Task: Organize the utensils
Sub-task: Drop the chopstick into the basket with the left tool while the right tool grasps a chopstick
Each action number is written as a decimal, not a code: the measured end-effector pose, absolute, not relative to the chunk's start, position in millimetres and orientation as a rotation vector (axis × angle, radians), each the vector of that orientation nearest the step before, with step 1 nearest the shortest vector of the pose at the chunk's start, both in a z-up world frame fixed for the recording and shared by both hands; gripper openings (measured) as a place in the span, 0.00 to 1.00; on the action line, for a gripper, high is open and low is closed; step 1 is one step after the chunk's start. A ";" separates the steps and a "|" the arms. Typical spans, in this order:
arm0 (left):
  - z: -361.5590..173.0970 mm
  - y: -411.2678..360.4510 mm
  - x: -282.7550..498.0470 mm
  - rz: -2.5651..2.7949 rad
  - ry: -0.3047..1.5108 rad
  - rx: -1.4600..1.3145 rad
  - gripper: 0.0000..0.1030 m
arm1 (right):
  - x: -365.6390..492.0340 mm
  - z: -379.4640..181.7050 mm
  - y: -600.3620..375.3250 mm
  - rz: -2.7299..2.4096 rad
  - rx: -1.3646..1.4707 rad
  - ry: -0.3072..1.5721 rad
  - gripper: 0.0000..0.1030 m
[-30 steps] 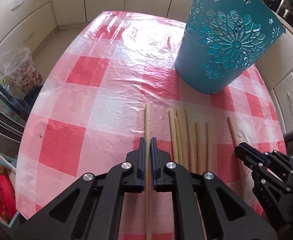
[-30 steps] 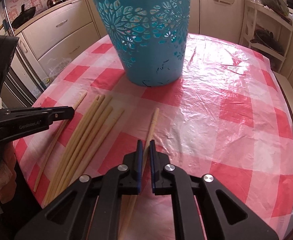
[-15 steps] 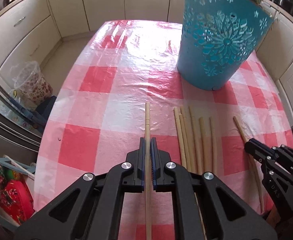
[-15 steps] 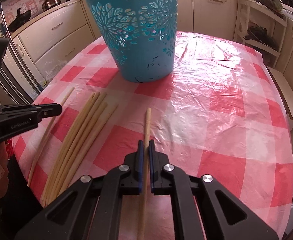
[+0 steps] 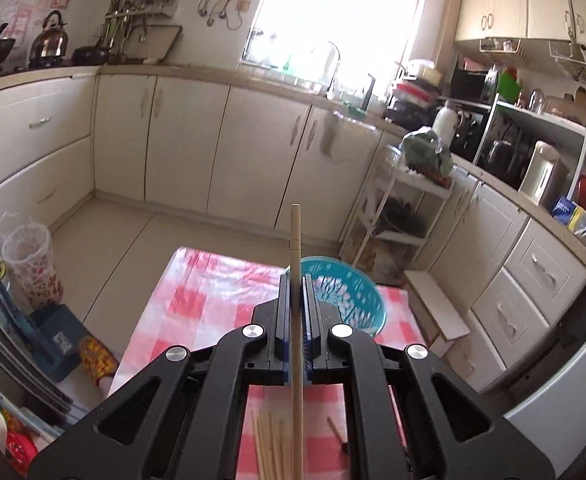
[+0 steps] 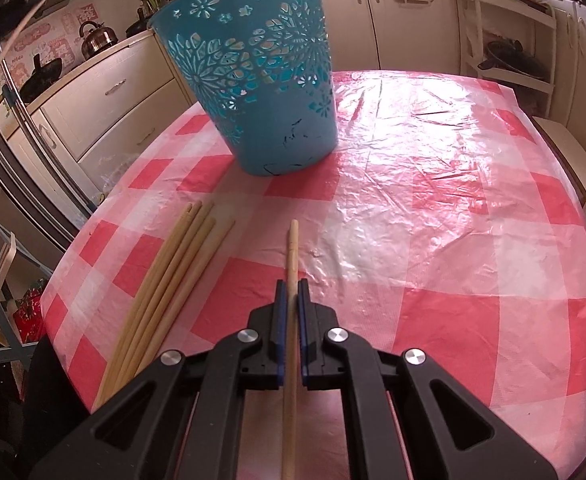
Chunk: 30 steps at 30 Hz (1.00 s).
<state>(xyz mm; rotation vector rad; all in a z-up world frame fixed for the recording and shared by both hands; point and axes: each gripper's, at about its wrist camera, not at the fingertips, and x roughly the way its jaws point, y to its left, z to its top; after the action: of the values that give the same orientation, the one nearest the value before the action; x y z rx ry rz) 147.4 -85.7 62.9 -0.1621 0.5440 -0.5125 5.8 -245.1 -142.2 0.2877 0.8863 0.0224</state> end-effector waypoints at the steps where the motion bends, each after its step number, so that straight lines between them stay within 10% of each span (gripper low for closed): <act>1: 72.0 -92.4 153.3 -0.510 0.510 -0.171 0.05 | 5.5 -142.2 -245.7 0.024 0.292 0.886 0.06; 30: -17.6 -175.4 235.6 -0.378 0.564 -0.076 0.07 | 4.4 -143.0 -257.5 0.070 0.382 0.888 0.06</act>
<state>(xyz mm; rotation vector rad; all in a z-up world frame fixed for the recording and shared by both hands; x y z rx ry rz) 235.6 -175.4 -17.6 -0.0756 0.5636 -0.3781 4.4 -257.5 -143.0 0.3823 0.8885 0.0701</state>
